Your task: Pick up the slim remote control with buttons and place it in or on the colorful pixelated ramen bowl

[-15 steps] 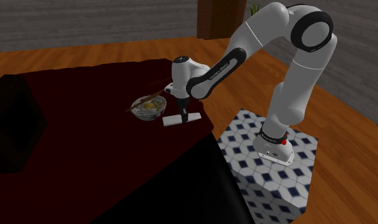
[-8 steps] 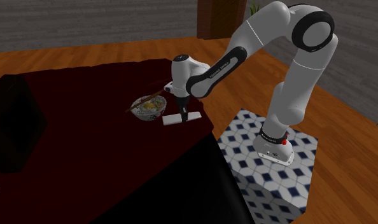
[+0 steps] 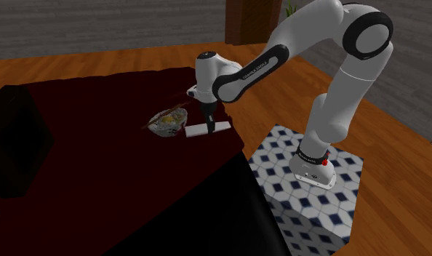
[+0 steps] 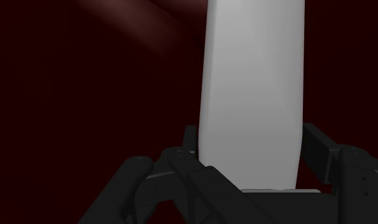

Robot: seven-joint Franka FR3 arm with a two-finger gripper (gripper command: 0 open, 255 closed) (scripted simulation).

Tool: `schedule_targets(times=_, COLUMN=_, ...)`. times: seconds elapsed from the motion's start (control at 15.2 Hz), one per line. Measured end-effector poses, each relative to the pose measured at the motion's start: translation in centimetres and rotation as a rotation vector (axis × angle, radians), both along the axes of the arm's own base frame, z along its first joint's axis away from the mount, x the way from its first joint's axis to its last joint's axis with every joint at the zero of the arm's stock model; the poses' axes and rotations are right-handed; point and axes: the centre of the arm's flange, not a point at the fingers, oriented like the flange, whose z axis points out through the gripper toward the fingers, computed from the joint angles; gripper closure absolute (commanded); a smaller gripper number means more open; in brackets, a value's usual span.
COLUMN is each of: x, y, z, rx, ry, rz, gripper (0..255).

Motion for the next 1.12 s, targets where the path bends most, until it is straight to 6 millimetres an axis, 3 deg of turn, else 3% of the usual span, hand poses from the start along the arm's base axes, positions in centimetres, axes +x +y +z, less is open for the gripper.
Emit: schedule_targets(times=1.12, x=-0.1, y=0.1, z=9.0, rx=0.0, ry=-0.001, rz=0.0, gripper=255)
